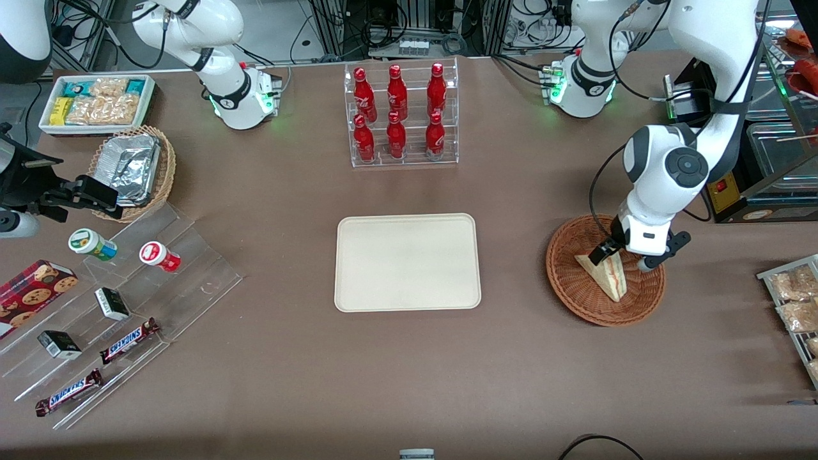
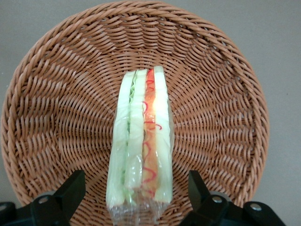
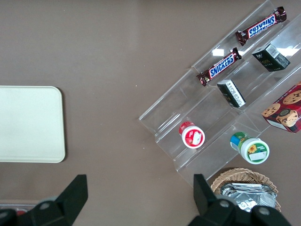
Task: Place sandwich from basket to tray
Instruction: 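Close the left gripper on the wrapped sandwich and lift it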
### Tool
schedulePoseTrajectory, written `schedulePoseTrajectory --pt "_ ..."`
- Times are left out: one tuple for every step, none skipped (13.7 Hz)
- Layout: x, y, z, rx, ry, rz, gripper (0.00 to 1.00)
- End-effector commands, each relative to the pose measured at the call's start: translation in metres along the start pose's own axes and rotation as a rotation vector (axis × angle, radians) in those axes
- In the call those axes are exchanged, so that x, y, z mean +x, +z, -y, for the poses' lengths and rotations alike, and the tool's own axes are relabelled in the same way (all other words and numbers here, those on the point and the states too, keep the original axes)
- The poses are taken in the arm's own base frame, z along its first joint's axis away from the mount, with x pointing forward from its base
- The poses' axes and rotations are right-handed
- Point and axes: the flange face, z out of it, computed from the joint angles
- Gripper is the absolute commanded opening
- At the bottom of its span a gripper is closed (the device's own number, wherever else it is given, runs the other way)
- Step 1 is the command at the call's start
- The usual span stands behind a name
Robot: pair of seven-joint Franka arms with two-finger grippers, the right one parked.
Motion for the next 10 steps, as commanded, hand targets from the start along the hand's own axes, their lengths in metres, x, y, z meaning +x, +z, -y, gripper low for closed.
schedulePoseTrajectory --pt "0.005 0.003 -0.009 0.004 0.014 -0.016 0.00" --pt "0.007 0.001 -0.010 0.003 0.014 -0.018 0.00" --pt "0.011 -0.003 -0.012 -0.001 0.009 -0.024 0.00" --pt "0.012 -0.005 -0.012 0.003 0.007 -0.021 0.00" --pt "0.015 -0.011 -0.014 0.010 0.007 -0.015 0.00" --pt "0.018 -0.019 -0.017 0.027 0.009 -0.001 0.00" --pt "0.020 -0.036 -0.019 0.050 0.015 0.019 0.00" --pt "0.018 -0.055 -0.028 0.078 0.030 0.047 0.00" --pt "0.014 -0.079 -0.039 0.109 0.052 0.075 0.00" --pt "0.004 -0.106 -0.057 0.135 0.086 0.099 0.00"
